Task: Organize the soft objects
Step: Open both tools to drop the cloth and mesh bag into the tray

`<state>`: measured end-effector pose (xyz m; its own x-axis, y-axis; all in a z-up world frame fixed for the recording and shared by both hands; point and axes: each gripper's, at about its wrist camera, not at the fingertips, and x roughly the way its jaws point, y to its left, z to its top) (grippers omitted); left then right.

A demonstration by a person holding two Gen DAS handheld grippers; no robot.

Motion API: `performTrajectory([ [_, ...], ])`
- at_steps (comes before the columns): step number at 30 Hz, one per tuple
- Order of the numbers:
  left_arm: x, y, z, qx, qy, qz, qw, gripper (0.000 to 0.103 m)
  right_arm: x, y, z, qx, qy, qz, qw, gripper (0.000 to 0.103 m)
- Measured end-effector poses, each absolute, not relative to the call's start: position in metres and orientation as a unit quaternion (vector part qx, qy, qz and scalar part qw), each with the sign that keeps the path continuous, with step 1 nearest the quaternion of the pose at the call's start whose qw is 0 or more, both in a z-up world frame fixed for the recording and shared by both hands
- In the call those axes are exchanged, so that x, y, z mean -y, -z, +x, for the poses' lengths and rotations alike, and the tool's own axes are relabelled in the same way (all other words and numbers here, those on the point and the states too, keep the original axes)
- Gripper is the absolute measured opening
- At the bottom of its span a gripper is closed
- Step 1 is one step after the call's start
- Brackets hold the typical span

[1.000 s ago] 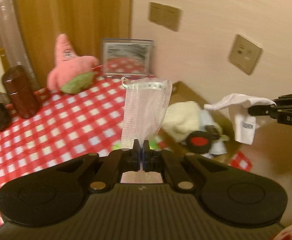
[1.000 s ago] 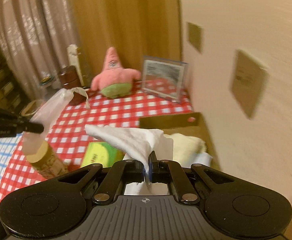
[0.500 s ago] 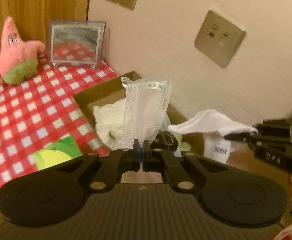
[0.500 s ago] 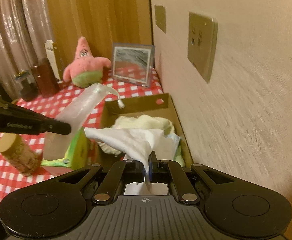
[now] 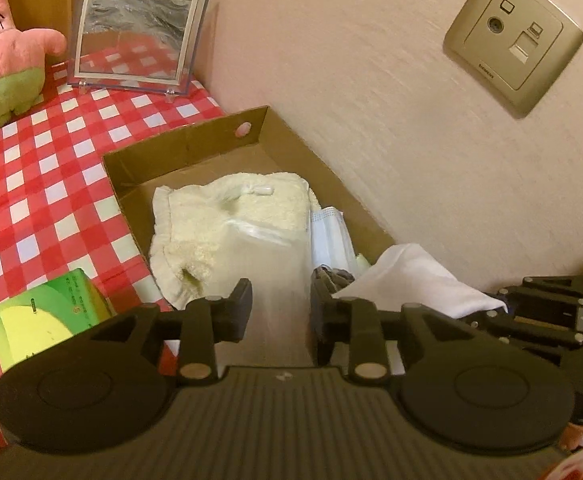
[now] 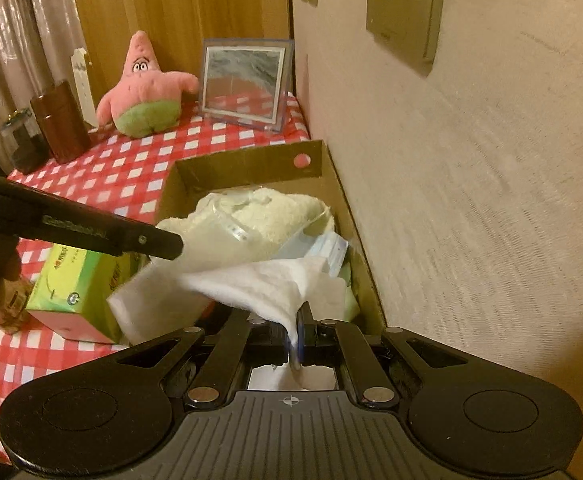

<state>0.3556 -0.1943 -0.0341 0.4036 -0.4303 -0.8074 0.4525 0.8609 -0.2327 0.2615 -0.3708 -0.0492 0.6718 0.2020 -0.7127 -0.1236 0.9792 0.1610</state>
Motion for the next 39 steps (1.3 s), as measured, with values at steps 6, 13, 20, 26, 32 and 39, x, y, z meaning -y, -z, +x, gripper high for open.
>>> performTrajectory([
  [6, 0.169, 0.023, 0.354, -0.464, 0.249, -0.003, 0.850, 0.030, 0.369, 0.051, 0.269, -0.387, -0.086, 0.050, 0.917, 0.004],
  [13, 0.143, 0.006, 0.334, -0.438, 0.242, 0.002, 0.866, 0.033, 0.357, 0.063, 0.285, -0.399, -0.082, 0.024, 0.913, 0.004],
  [20, 0.133, 0.009, 0.320, -0.429, 0.242, 0.010, 0.870, 0.033, 0.351, 0.100, 0.299, -0.445, -0.077, 0.015, 0.892, 0.004],
  [26, 0.129, 0.012, 0.309, -0.430, 0.248, 0.004, 0.868, 0.039, 0.352, 0.118, 0.297, -0.456, -0.092, 0.023, 0.885, 0.005],
  [32, 0.130, 0.009, 0.299, -0.422, 0.241, 0.016, 0.874, 0.062, 0.361, 0.105, 0.279, -0.439, -0.098, 0.045, 0.892, 0.025],
  [39, 0.124, -0.002, 0.277, -0.396, 0.217, 0.022, 0.892, 0.085, 0.363, 0.081, 0.245, -0.412, -0.096, 0.055, 0.905, 0.057],
])
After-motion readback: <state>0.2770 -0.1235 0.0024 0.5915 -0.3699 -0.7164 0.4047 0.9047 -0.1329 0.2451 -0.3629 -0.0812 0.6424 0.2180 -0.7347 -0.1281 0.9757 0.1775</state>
